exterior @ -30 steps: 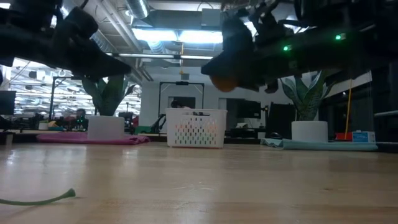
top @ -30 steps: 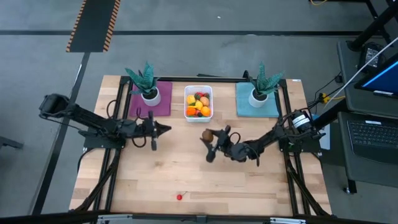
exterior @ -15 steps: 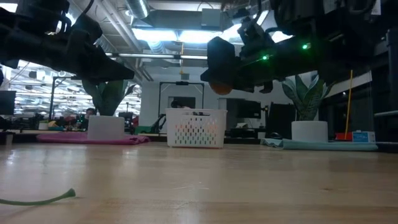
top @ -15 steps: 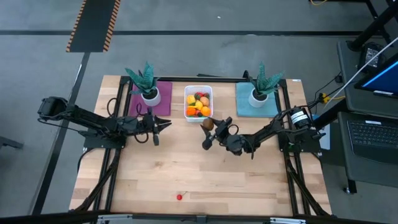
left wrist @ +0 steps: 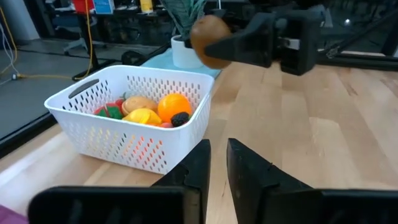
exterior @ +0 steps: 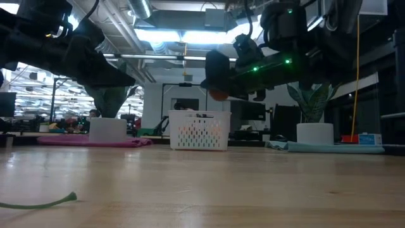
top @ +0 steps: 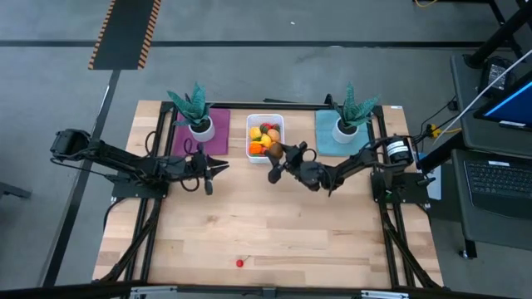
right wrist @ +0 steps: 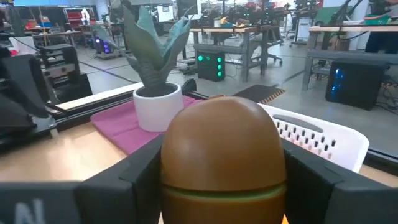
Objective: Pick and placing Produce into tupperware
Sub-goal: Put the brown kiwi into the white bin
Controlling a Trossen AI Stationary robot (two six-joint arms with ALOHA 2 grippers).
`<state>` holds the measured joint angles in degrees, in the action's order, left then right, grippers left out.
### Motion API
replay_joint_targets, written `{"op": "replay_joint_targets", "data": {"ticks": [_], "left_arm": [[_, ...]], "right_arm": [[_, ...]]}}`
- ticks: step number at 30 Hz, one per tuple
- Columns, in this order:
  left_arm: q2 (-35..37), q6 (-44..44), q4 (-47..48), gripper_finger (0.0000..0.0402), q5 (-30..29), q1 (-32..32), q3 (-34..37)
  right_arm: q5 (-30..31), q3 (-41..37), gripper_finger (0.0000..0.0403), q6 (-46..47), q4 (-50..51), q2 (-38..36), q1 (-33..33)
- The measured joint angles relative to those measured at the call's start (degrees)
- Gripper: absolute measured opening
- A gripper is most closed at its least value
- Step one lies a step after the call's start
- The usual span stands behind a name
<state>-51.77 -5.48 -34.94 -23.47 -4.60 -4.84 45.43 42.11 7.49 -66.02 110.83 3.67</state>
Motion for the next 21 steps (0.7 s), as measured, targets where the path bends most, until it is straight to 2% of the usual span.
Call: {"op": "replay_joint_targets", "data": {"ticks": [3,9,17,21], "left_arm": [[0.0,-0.3,-0.1,0.0038,0.0,0.0,0.0],[0.0,-0.3,-0.1,0.0022,0.0,0.0,0.0],[0.0,-0.3,-0.1,0.0004,0.0,0.0,0.0],[0.0,-0.3,0.0,0.0001,0.0,0.0,0.0]], "right_arm": [[-1.0,0.4,0.0241,-0.1,0.3,0.0,-1.1],[-7.1,4.6,0.0241,-1.5,4.2,0.0,-3.4],[-15.3,16.9,0.0241,2.9,32.0,0.0,-7.1],[-16.1,23.8,0.0241,3.1,46.7,0.0,-7.9]]}}
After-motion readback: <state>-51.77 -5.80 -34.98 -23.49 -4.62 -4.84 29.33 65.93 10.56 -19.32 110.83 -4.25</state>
